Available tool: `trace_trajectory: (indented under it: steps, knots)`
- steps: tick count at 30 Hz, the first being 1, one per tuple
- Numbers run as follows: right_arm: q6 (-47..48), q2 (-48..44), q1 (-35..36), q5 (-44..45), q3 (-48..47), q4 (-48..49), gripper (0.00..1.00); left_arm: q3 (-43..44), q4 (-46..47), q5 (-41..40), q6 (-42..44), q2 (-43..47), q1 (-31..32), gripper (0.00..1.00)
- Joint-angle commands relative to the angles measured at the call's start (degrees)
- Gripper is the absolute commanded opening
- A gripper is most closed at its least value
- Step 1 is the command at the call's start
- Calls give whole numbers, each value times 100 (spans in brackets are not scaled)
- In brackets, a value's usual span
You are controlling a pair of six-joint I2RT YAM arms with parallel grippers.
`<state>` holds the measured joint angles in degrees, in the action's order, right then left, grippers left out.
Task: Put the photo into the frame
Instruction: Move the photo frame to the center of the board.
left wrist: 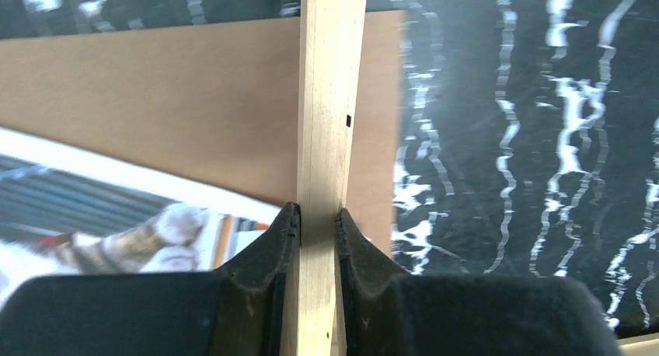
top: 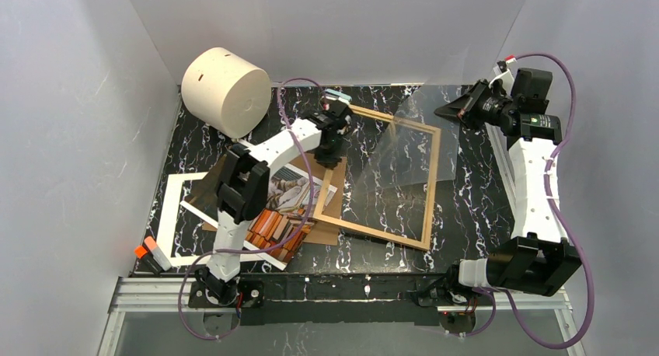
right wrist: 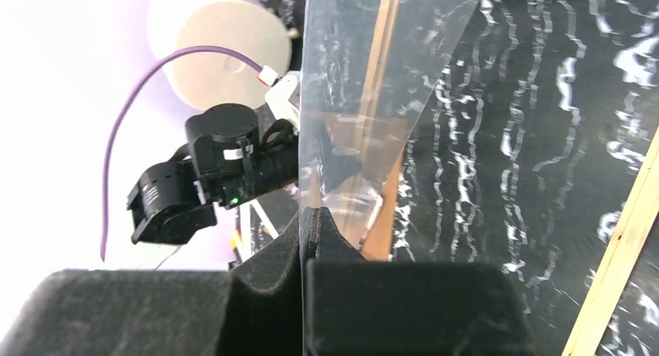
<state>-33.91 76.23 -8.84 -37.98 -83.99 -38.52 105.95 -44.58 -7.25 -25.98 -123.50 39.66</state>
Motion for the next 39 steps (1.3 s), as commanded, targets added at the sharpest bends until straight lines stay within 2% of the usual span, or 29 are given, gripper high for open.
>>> trace_trajectory:
  steps: [1, 7, 15, 20, 22, 24, 27, 31, 39]
  knots:
    - [-774, -19, 317, -720, 62, 1122, 1, -554, 130, -130, -100, 977, -335, 0]
    - [-873, 283, 1428, -293, 192, 1526, 1, -1332, 341, -73, -41, 1362, -630, 0]
    - [-781, 481, 2100, -320, 761, 2469, 1, -2623, 999, 438, -200, 1580, -949, 1]
    - [-731, 650, 2346, -202, 771, 2523, 1, -2720, 1057, 658, -232, 1649, -1139, 23]
    - [-868, 666, 2356, -49, 851, 2497, 1, -2693, 1013, 718, -242, 1729, -1241, 36]
    - [-1015, 657, 2372, 34, 1004, 2581, 1, -2679, 967, 724, -258, 1832, -1340, 46]
    - [-1212, 652, 2472, 65, 1097, 2716, 1, -2681, 887, 928, -268, 1998, -1512, 54]
    - [-1386, 661, 2662, 85, 1110, 2828, 1, -2671, 891, 1107, -268, 2127, -1734, 54]
    - [-1322, 779, 2884, 258, 1238, 2953, 1, -2771, 1209, 1736, -391, 1834, -1945, 44]
